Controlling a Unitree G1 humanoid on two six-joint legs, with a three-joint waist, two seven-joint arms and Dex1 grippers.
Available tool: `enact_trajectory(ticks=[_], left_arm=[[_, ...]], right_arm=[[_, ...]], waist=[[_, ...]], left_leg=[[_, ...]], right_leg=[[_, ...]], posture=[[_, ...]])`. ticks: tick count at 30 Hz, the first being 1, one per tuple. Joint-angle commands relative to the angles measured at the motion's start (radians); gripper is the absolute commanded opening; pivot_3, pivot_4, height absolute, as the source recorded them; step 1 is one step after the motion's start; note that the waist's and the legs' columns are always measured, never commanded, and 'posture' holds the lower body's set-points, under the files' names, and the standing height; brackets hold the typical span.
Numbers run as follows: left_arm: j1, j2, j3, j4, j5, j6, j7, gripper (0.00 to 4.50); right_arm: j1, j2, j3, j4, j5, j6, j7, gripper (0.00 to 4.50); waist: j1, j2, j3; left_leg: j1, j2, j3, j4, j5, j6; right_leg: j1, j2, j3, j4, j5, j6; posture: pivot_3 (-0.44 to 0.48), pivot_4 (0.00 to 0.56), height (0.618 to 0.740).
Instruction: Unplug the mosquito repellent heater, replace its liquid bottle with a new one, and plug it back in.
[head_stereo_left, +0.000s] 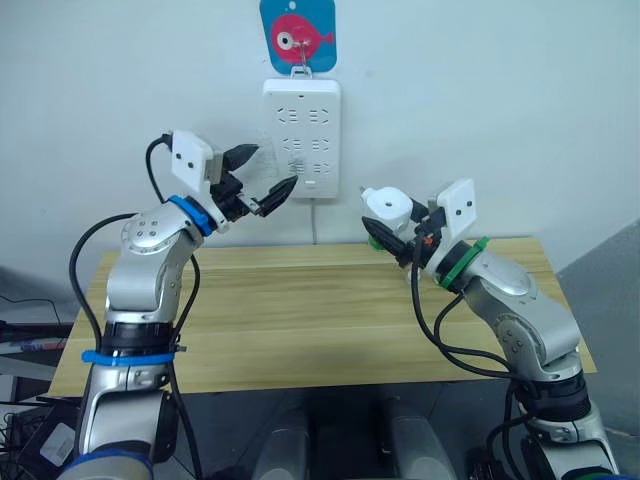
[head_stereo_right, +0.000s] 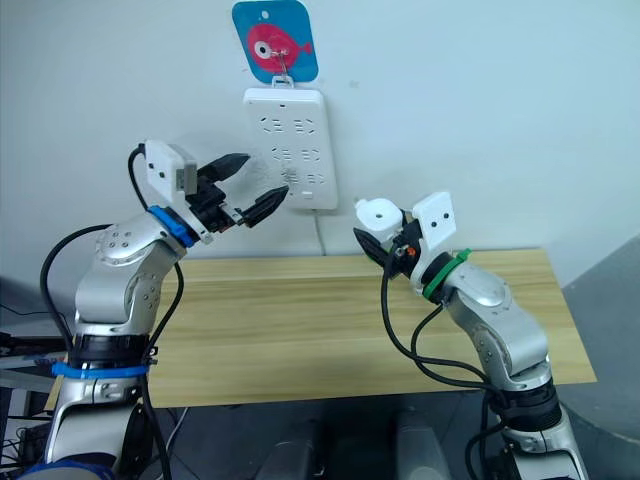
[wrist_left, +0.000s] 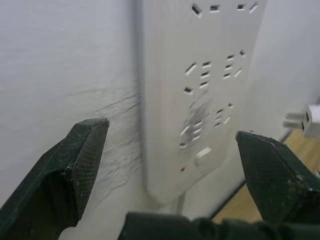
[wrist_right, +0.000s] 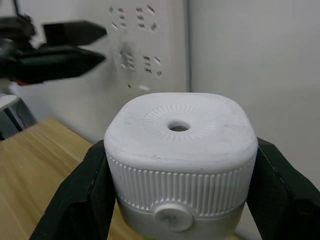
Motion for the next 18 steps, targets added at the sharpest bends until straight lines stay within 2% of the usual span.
enact_trajectory(ticks=[1, 6, 18], left_arm=[[-0.053, -0.023, -0.027, 0.077, 0.029, -0.091, -0.034, 4.5], [-0.081, -0.055, -0.051, 0.14, 0.025, -0.131, -0.097, 4.5], [-0.151, -0.09, -0.067, 0.205, 0.011, -0.136, -0.186, 4.5]], right_arm=[[-0.004, -0.004, -0.021, -0.066, 0.015, 0.011, 0.004, 3.07], [0.006, 0.006, -0.038, -0.103, 0.017, 0.044, -0.022, 3.07], [0.009, 0.026, -0.065, -0.137, 0.024, 0.076, -0.046, 3.07]], waist=[[0.002, 0.0, 0.0], [0.01, -0.001, -0.001], [-0.017, -0.002, -0.001]], left_leg=[[0.0, 0.0, 0.0, 0.0, 0.0, 0.0], [-0.001, -0.002, -0.004, 0.002, 0.001, -0.002], [-0.001, -0.001, -0.004, 0.002, 0.001, -0.002]], right_leg=[[0.0, 0.0, 0.0, 0.0, 0.0, 0.0], [0.002, 0.0, -0.001, 0.0, 0.0, 0.0], [0.0, 0.0, -0.002, 0.001, 0.0, 0.0]], posture=[[-0.11, 0.209, 0.74], [-0.139, 0.202, 0.74], [-0.149, 0.192, 0.74]])
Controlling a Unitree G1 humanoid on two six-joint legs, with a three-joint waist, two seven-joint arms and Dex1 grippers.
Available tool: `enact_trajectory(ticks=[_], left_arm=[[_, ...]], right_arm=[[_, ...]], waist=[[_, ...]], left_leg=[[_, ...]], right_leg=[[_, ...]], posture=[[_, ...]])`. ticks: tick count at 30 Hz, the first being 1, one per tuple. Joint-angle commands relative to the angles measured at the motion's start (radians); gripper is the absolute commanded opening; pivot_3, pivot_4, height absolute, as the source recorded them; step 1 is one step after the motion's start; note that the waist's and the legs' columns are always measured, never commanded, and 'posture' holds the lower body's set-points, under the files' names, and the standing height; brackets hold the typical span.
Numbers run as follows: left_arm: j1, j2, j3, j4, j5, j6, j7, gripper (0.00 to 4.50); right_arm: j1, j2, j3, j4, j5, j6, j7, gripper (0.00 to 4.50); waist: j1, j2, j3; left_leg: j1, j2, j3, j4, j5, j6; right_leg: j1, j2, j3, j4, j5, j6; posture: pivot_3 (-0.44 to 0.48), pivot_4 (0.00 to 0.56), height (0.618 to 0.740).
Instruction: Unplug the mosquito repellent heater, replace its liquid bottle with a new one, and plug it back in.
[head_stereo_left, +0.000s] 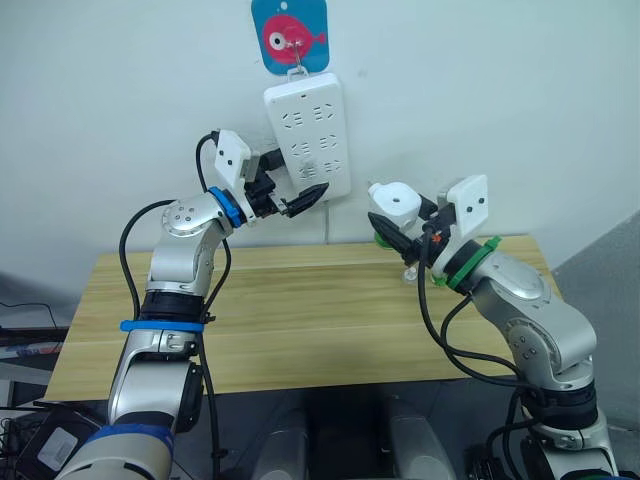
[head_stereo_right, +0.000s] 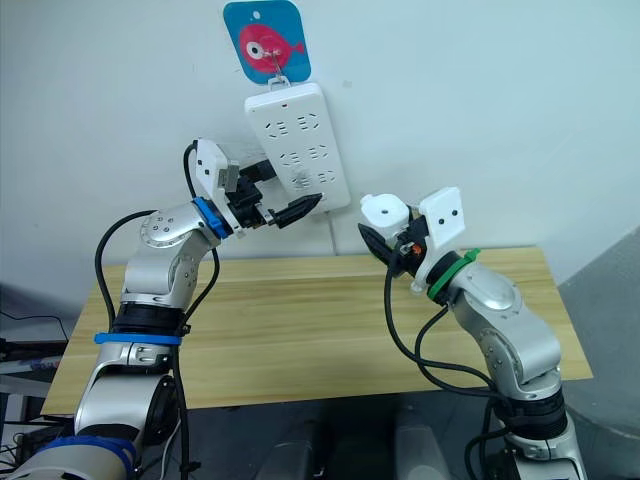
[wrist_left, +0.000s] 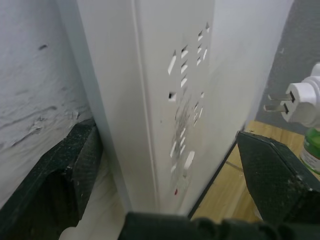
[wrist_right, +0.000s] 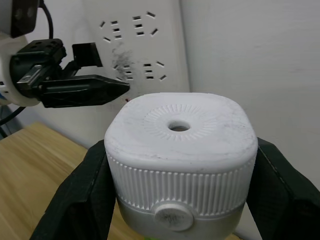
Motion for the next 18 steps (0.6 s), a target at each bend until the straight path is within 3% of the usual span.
enact_trajectory(ticks=[1, 7, 10, 18], left_arm=[[-0.037, -0.015, 0.001, -0.025, -0.029, 0.006, -0.028, 4.5], [-0.023, -0.002, 0.043, -0.045, -0.092, 0.118, -0.04, 4.5], [-0.02, -0.008, 0.055, -0.053, -0.122, 0.164, -0.046, 3.95], [-0.036, -0.021, 0.068, -0.076, -0.181, 0.261, -0.052, 1.67]], right_arm=[[-0.018, 0.008, -0.017, -0.053, 0.024, -0.011, 0.006, 3.07], [-0.028, 0.011, -0.02, -0.058, 0.038, 0.006, 0.004, 3.07], [-0.03, 0.006, -0.017, -0.064, 0.044, 0.017, 0.009, 3.07], [-0.089, 0.015, -0.007, -0.086, 0.096, 0.081, 0.007, 3.07]], waist=[[0.0, 0.0, 0.0], [-0.01, 0.0, 0.0], [-0.014, 0.0, 0.0], [-0.014, 0.0, 0.0]], left_leg=[[0.0, 0.0, 0.0, 0.0, 0.0, 0.0], [0.0, 0.0, 0.0, 0.0, 0.0, 0.0], [0.0, 0.0, 0.0, 0.0, 0.0, 0.0], [0.0, 0.0, 0.0, 0.0, 0.0, 0.0]], right_leg=[[0.0, 0.0, 0.0, 0.0, 0.0, 0.0], [0.0, 0.0, 0.0, 0.0, 0.0, 0.0], [0.0, 0.0, 0.0, 0.0, 0.0, 0.0], [0.0, 0.0, 0.0, 0.0, 0.0, 0.0]], posture=[[-0.151, 0.192, 0.74], [-0.154, 0.195, 0.74], [-0.154, 0.195, 0.74], [-0.157, 0.206, 0.74]])
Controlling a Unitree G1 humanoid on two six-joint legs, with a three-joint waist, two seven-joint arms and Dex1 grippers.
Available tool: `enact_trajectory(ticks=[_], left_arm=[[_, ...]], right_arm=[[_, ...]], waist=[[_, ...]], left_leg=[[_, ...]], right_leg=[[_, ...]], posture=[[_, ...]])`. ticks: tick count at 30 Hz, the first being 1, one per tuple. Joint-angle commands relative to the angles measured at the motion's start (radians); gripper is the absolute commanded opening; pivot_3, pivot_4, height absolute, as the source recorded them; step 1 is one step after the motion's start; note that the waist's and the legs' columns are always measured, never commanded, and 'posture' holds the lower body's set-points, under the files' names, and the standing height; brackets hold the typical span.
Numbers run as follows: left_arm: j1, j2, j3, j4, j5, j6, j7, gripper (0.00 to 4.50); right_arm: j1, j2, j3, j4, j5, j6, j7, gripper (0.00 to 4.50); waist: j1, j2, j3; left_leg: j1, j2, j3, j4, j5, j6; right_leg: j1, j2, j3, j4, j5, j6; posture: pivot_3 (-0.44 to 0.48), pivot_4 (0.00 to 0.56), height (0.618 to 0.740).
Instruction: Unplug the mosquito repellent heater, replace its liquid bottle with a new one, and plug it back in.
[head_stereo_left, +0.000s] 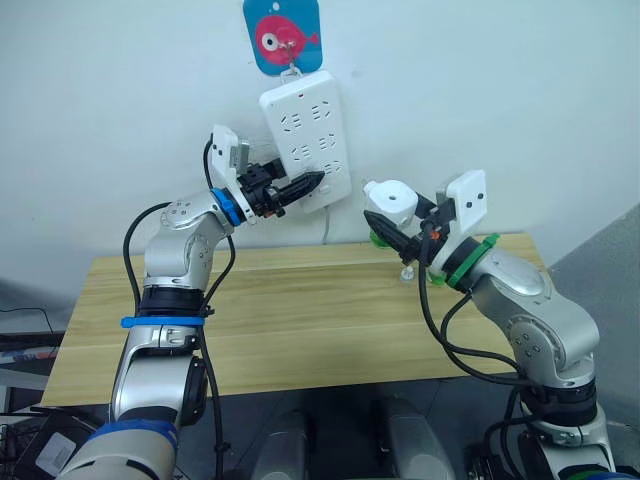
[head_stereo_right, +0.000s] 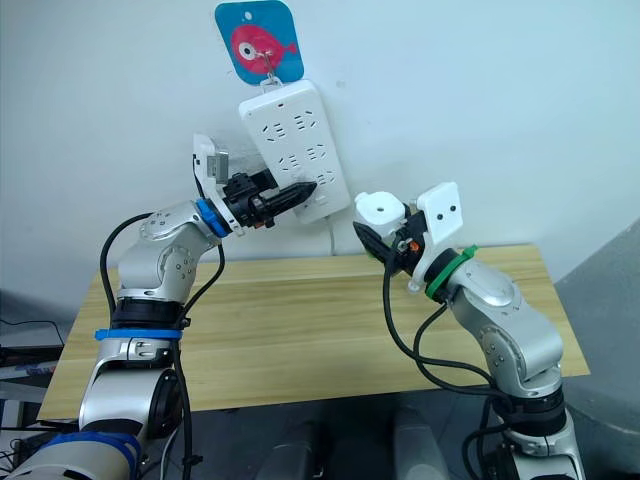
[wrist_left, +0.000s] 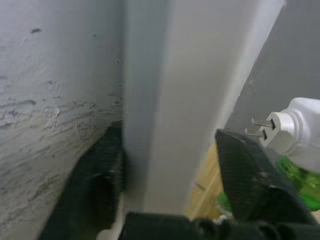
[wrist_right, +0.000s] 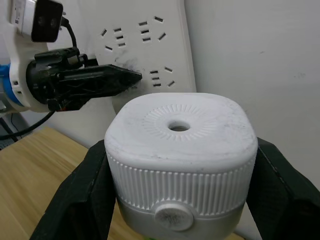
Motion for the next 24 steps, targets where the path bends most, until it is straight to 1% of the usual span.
enact_trajectory(ticks=[1, 2, 4, 6, 12, 24], left_arm=[[-0.015, -0.005, 0.007, -0.07, -0.053, 0.065, -0.017, 1.41], [-0.013, -0.003, 0.007, -0.086, -0.074, 0.104, -0.027, 1.32], [-0.007, 0.006, 0.005, -0.116, -0.105, 0.166, -0.048, 1.32], [-0.003, 0.015, 0.001, -0.131, -0.109, 0.186, -0.055, 1.32], [-0.012, 0.018, 0.005, -0.131, -0.111, 0.201, -0.051, 1.32], [0.02, 0.013, 0.001, -0.178, -0.115, 0.224, -0.041, 1.32]], right_arm=[[-0.043, 0.002, -0.002, -0.065, 0.041, 0.024, 0.009, 3.07], [-0.051, -0.003, 0.002, -0.066, 0.046, 0.036, 0.011, 3.07], [-0.068, -0.007, 0.01, -0.068, 0.05, 0.059, 0.012, 3.07], [-0.091, 0.002, 0.011, -0.066, 0.058, 0.083, 0.005, 3.07], [-0.129, 0.035, 0.024, -0.032, 0.037, 0.111, -0.031, 3.07], [-0.146, 0.046, 0.034, 0.025, -0.017, 0.069, -0.035, 3.07]], waist=[[0.0, 0.0, 0.0], [0.0, 0.0, 0.0], [0.001, 0.0, 0.0], [0.0, 0.0, 0.0], [0.0, 0.0, 0.0], [0.0, 0.0, 0.0]], left_leg=[[0.0, 0.0, 0.0, 0.0, 0.0, 0.0], [0.0, 0.0, 0.0, 0.0, 0.0, 0.0], [0.0, 0.0, 0.0, 0.0, 0.0, 0.0], [0.0, 0.0, 0.0, 0.0, 0.0, 0.0], [0.0, 0.0, -0.001, 0.0, 0.0, 0.0], [0.0, 0.0, -0.001, -0.001, 0.0, 0.0]], right_leg=[[0.0, 0.0, 0.0, 0.0, 0.0, 0.0], [0.0, 0.0, 0.0, 0.0, 0.0, 0.0], [0.0, 0.0, 0.0, 0.0, 0.0, 0.0], [0.0, 0.0, 0.0, 0.0, 0.0, 0.0], [0.0, 0.0, 0.0, 0.0, 0.0, 0.0], [0.0, 0.0, 0.0, 0.0, 0.0, 0.0]], posture=[[-0.157, 0.206, 0.74], [-0.157, 0.206, 0.74], [-0.157, 0.206, 0.74], [-0.163, 0.208, 0.74], [-0.162, 0.211, 0.74], [-0.161, 0.216, 0.74]])
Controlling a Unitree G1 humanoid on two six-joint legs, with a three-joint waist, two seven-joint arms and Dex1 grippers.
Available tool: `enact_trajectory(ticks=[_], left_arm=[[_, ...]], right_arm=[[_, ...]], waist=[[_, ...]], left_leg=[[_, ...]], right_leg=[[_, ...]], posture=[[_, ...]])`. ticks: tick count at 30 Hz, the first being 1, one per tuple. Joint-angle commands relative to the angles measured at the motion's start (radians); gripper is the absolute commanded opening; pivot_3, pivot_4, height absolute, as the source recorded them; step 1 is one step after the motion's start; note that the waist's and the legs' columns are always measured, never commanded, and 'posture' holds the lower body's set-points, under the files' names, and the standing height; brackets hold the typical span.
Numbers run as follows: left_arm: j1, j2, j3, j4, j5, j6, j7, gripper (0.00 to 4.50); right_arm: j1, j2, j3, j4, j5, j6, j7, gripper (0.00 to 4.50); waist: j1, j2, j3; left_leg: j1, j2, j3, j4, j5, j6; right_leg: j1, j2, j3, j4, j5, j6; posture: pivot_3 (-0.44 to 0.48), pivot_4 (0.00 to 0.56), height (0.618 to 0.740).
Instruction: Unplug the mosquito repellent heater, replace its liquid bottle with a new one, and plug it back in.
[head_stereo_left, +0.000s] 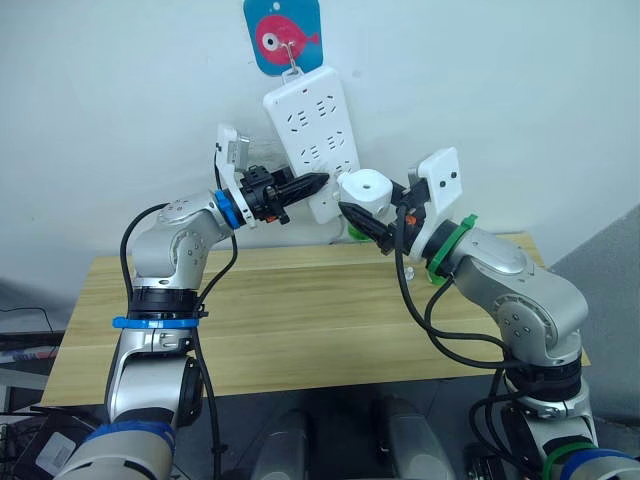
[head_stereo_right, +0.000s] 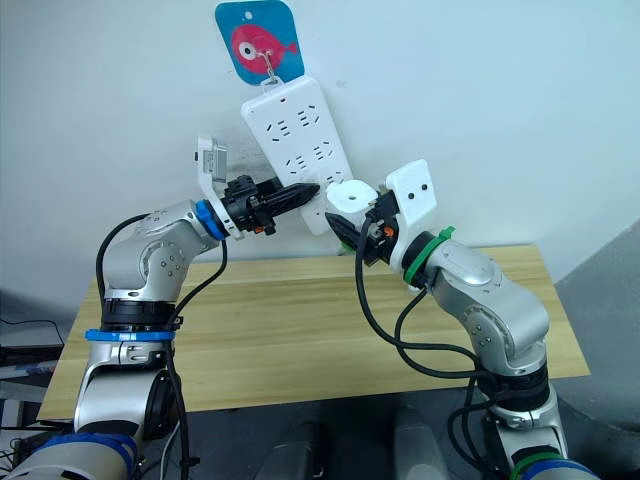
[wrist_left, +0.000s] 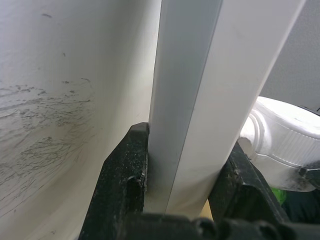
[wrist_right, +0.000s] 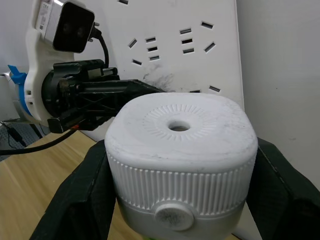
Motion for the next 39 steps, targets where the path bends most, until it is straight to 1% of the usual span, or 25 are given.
enact_trajectory(ticks=[1, 12, 16, 20, 24, 27, 29, 31, 34, 35, 37, 39], left_arm=[[0.003, -0.006, -0.011, -0.061, -0.023, 0.002, -0.018, 1.32], [0.007, -0.012, -0.017, -0.068, -0.022, 0.005, -0.017, 1.32], [0.017, -0.016, -0.024, -0.083, -0.022, 0.005, -0.017, 1.32], [0.024, -0.016, -0.033, -0.092, -0.016, -0.002, -0.019, 1.32], [0.026, -0.015, -0.033, -0.096, -0.018, 0.0, -0.019, 1.32], [0.03, -0.016, -0.034, -0.104, -0.021, 0.004, -0.017, 1.32], [0.033, -0.017, -0.035, -0.11, -0.021, 0.005, -0.017, 1.32], [0.037, -0.017, -0.035, -0.117, -0.022, 0.007, -0.016, 1.32], [0.043, -0.015, -0.035, -0.126, -0.024, 0.009, -0.015, 1.32], [0.045, -0.014, -0.035, -0.129, -0.025, 0.009, -0.015, 1.32], [0.049, -0.014, -0.035, -0.134, -0.026, 0.011, -0.014, 1.32], [0.05, -0.015, -0.034, -0.136, -0.026, 0.012, -0.014, 1.32]], right_arm=[[-0.017, 0.004, -0.01, -0.004, -0.018, -0.042, 0.0, 3.07], [-0.028, 0.015, -0.001, 0.005, -0.033, -0.05, 0.01, 3.07], [-0.069, 0.051, -0.007, 0.021, -0.014, -0.011, -0.011, 3.07], [-0.094, 0.117, -0.034, 0.042, 0.02, 0.064, -0.054, 3.07], [-0.106, 0.074, 0.037, 0.057, -0.071, 0.006, -0.035, 3.07], [-0.099, 0.014, 0.131, 0.07, -0.162, -0.096, 0.014, 3.07], [-0.082, 0.005, 0.161, 0.083, -0.191, -0.137, 0.028, 3.07], [-0.076, 0.049, 0.131, 0.105, -0.173, -0.133, 0.008, 3.07], [-0.096, 0.166, 0.031, 0.136, -0.093, -0.068, -0.042, 3.07], [-0.1, 0.184, 0.015, 0.14, -0.083, -0.054, -0.046, 3.07], [-0.104, 0.191, 0.011, 0.141, -0.086, -0.042, -0.039, 3.07], [-0.113, 0.175, 0.028, 0.145, -0.102, -0.047, -0.022, 3.07]], waist=[[0.0, 0.0, 0.0], [0.0, 0.0, 0.0], [-0.004, 0.0, 0.0], [-0.01, 0.0, 0.0], [-0.014, 0.0, 0.0], [-0.016, 0.001, -0.001], [-0.017, 0.0, -0.001], [-0.019, 0.0, -0.002], [-0.021, 0.0, -0.003], [-0.022, 0.0, -0.004], [-0.022, 0.001, -0.006], [-0.022, 0.001, -0.008]], left_leg=[[0.0, 0.0, 0.0, 0.0, 0.0, 0.0], [0.0, 0.0, 0.0, 0.0, 0.0, 0.0], [0.0, 0.0, 0.0, 0.0, 0.0, 0.0], [0.0, 0.001, 0.0, 0.0, 0.0, 0.0], [0.0, 0.0, 0.001, 0.0, 0.0, 0.0], [0.001, 0.001, 0.0, 0.0, 0.0, 0.0], [0.0, 0.0, 0.001, 0.0, 0.0, 0.0], [0.0, 0.0, 0.001, 0.0, 0.0, 0.0], [0.001, 0.001, 0.0, 0.0, 0.0, 0.0], [0.001, 0.001, 0.0, 0.0, 0.0, 0.0], [0.001, 0.001, 0.0, 0.0, 0.0, 0.0], [0.001, 0.0, 0.0, 0.0, 0.0, 0.0]], right_leg=[[0.0, 0.0, 0.0, 0.0, 0.0, 0.0], [0.0, 0.0, 0.0, 0.0, 0.0, 0.0], [0.0, 0.0, 0.0, 0.0, 0.0, 0.0], [0.0, 0.0, 0.0, 0.0, 0.0, 0.0], [0.0, 0.0, 0.001, 0.0, 0.0, 0.0], [0.0, 0.0, 0.0, 0.001, 0.0, 0.0], [0.0, 0.0, 0.0, 0.0, 0.0, 0.0], [0.0, 0.0, 0.0, 0.0, 0.0, 0.0], [0.0, 0.0, 0.0, 0.001, 0.0, 0.0], [0.0, 0.0, 0.0, 0.001, 0.0, 0.0], [0.0, 0.0, 0.001, 0.001, 0.0, 0.0], [0.0, 0.0, 0.001, 0.001, 0.0, 0.0]], posture=[[-0.163, 0.218, 0.74], [-0.165, 0.219, 0.74], [-0.163, 0.217, 0.74], [-0.159, 0.215, 0.74], [-0.157, 0.213, 0.74], [-0.151, 0.211, 0.74], [-0.149, 0.208, 0.74], [-0.149, 0.208, 0.74], [-0.149, 0.208, 0.74], [-0.139, 0.199, 0.74], [-0.139, 0.199, 0.74], [-0.139, 0.199, 0.74]])
